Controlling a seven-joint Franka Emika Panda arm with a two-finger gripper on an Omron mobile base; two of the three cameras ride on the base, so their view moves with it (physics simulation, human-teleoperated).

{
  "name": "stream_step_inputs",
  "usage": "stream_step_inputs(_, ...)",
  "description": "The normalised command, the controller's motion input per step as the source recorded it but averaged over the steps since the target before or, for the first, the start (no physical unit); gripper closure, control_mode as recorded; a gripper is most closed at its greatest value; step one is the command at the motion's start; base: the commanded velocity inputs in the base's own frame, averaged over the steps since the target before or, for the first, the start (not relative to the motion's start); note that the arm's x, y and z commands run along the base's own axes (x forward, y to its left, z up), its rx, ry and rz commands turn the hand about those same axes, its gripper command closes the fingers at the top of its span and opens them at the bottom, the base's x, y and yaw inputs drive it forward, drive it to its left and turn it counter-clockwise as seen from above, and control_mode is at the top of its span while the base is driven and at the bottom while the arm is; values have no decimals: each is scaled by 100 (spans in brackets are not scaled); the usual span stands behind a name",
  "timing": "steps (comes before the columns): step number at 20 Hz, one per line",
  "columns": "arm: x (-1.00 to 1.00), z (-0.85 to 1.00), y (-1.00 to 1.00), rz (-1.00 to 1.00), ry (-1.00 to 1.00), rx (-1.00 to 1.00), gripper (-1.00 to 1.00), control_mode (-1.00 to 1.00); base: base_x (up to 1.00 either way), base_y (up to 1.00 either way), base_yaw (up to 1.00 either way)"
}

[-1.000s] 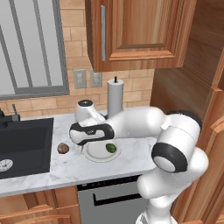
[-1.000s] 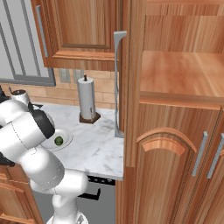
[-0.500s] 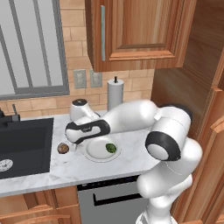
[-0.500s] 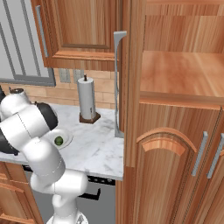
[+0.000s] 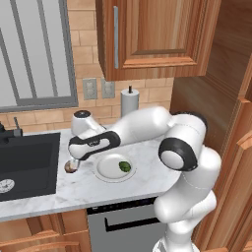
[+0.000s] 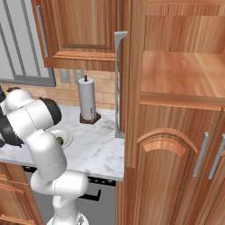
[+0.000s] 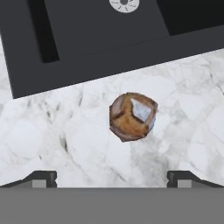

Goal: Pick the avocado and bread from the counter and place them on the plate. Then pick the jam from the cabinet and place it next to the plate. Lastly close the cabinet door.

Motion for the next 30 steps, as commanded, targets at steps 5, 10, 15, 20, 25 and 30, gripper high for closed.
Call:
stream_step_inputs(5,3,0,24,0,0,0,-100,-100,0,0,0)
stream_step_inputs(10,0,-2,16,0,0,0,-100,-100,0,0,0)
stream_step_inputs(15,0,-18,6,0,0,0,-100,-100,0,0,0)
stream_step_inputs(20,0,-21,2,0,0,0,-100,-100,0,0,0)
stream_step_inputs(25,5,-5,0,0,0,0,-100,-100,0,0,0)
stream_step_inputs(30,21,0,0,0,0,0,-100,-100,0,0,0)
